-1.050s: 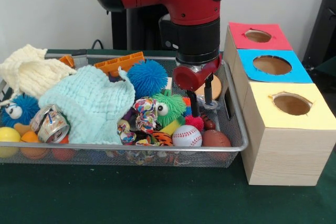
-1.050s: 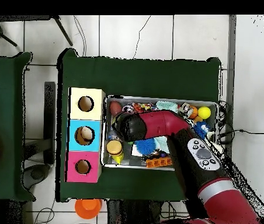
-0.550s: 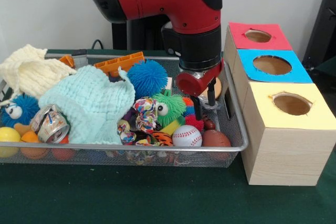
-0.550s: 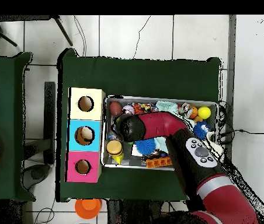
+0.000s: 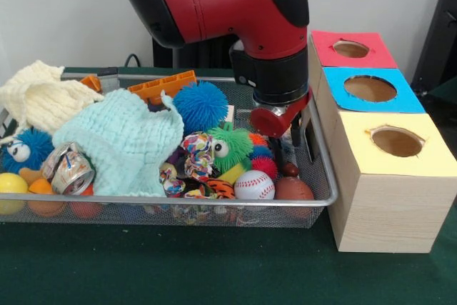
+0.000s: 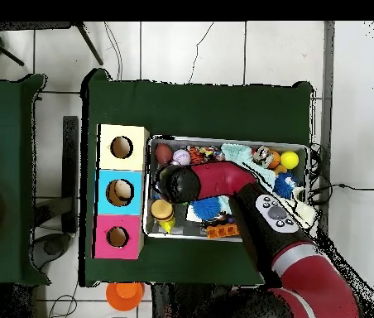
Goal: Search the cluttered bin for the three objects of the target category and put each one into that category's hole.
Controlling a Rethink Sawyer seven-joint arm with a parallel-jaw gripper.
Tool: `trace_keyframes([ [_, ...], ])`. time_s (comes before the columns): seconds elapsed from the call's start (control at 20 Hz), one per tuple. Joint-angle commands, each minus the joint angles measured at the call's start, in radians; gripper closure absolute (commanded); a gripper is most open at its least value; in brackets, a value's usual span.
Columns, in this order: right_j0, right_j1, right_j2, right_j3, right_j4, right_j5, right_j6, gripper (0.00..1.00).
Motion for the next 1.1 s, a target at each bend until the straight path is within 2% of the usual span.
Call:
trace_keyframes([
  [0.05,0.015,0.069,-0.017,-0.01,-0.071,0.0,0.042,0.0],
  [0.45,0.026,0.084,-0.035,-0.035,-0.08,0.006,0.035,0.0],
  [1.1,0.062,0.057,-0.093,-0.087,-0.126,0.017,0.029,0.0],
])
